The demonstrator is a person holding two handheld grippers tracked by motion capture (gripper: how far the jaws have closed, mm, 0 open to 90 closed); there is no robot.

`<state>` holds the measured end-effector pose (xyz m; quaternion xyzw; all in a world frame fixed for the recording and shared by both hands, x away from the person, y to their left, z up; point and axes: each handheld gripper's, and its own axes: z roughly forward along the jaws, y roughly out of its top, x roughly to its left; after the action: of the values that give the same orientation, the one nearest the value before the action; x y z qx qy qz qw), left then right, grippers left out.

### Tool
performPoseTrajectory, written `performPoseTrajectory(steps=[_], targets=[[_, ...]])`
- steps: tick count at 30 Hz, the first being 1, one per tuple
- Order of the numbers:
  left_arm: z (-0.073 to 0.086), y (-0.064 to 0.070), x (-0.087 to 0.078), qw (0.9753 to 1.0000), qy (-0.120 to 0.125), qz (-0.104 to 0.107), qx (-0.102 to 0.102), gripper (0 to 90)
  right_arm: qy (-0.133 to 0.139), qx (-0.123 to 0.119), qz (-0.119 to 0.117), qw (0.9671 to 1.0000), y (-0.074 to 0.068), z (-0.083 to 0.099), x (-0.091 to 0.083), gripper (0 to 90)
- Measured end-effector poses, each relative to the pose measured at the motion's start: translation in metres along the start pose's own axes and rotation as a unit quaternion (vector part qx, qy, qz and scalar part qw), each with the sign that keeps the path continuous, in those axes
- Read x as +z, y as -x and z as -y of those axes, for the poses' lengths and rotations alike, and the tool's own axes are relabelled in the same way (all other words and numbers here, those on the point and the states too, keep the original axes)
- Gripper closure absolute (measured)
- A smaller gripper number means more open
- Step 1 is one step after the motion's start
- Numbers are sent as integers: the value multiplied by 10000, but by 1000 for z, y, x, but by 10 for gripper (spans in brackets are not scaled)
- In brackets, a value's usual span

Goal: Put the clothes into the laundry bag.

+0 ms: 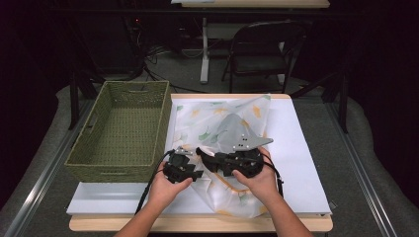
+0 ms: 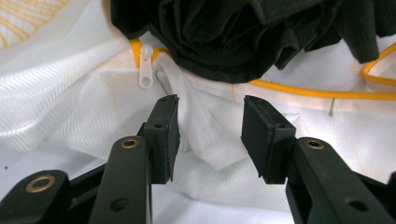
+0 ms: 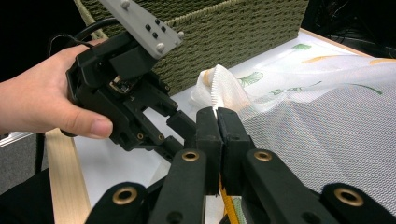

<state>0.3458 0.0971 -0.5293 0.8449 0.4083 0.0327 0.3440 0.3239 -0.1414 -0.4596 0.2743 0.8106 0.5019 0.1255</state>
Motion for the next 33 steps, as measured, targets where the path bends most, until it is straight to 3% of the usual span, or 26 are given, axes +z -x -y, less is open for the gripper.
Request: performPoseTrajectory(steps=[2,5,11,15,19,20,22,25,31,33], targets=[[2,0,1,10000,-26,-22,-61,609,2,2,2,10000,0,0,0,888],[4,-2,0,9999,-111,-104,34,717,4,0,5,10000,0,0,0,888],[8,-4,-2,9998,-179,-56,14,873,1,-3,5,10000,0,0,-1,888],[8,-4,-2,9998,-179,-56,14,873,6,7,4,10000,0,0,-1,888],[11,-1,-10,9999,-63,98,-66,872,7,-1,13,10000,0,0,-1,888],[12,1,-11,10000,-48,52,11,770,9,-4,11,10000,0,0,-1,887],[13,3,-10,10000,-47,49,26,678,8,7,11,10000,1,0,-1,887],[13,4,-7,10000,-57,25,20,601,11,-2,11,10000,0,0,-1,887],[16,3,9,9997,-224,1,10,590,10,-3,11,10000,0,0,-1,887],[18,6,13,9997,-177,-126,146,621,13,12,4,10000,1,1,-1,887]])
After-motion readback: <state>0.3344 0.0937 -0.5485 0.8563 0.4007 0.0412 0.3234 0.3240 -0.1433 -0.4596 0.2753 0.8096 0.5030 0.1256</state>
